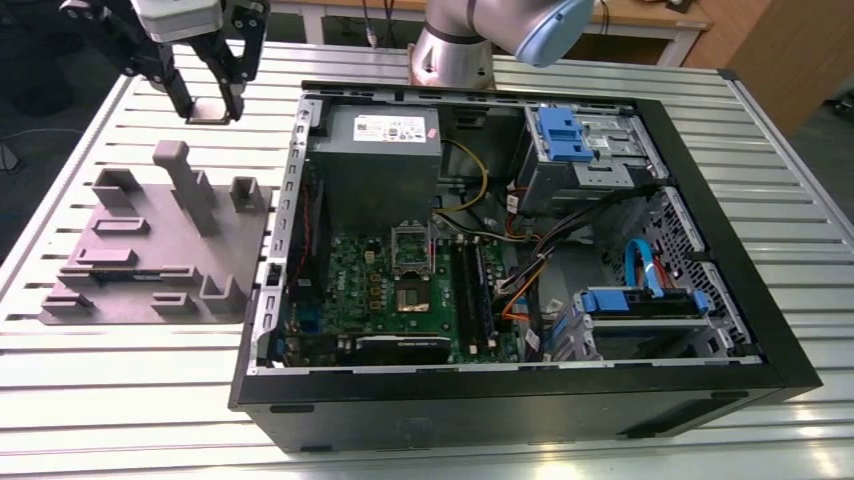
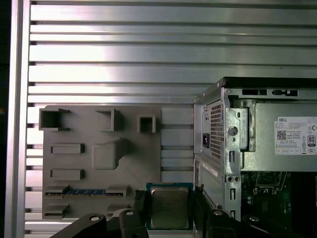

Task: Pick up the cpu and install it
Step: 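Pick up the cpu and move it towards the insertion slot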

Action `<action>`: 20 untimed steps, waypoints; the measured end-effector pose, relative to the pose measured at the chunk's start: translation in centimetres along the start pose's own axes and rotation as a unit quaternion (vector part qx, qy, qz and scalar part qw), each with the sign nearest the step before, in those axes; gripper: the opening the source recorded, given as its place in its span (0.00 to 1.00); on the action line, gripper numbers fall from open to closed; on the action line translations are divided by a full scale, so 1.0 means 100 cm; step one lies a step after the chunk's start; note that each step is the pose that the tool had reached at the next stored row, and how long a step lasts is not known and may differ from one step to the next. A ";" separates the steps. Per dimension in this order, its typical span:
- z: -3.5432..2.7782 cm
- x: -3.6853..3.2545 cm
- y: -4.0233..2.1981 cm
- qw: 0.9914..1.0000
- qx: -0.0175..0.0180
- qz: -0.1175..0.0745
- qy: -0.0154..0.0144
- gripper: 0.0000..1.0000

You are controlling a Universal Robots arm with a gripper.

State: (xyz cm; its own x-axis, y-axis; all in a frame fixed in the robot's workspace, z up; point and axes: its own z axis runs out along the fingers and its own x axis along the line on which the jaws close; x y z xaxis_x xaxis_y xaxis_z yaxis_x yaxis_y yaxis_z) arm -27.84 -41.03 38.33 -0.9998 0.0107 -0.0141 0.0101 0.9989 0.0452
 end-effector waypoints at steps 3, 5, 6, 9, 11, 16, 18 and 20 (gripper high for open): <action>0.0000 -0.0013 0.0000 1.000 0.000 0.000 0.000 0.47; 0.0000 -0.0027 0.0000 1.000 0.000 0.000 0.000 0.47; 0.0000 -0.0033 0.0000 1.000 0.000 0.000 0.000 0.47; 0.0001 -0.0049 0.0001 1.000 0.000 0.000 0.000 0.47; 0.0001 -0.0061 0.0001 1.000 0.000 0.000 0.000 0.47; 0.0001 -0.0086 0.0001 1.000 0.000 0.000 0.000 0.47; 0.0001 -0.0096 0.0001 1.000 0.000 0.000 0.000 0.47; 0.0002 -0.0107 0.0001 1.000 0.000 0.000 0.000 0.47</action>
State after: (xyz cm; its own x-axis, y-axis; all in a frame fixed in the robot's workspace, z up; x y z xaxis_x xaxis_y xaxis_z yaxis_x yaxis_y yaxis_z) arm -26.77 -41.03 38.32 -0.9998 0.0107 -0.0142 0.0101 0.9989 0.0453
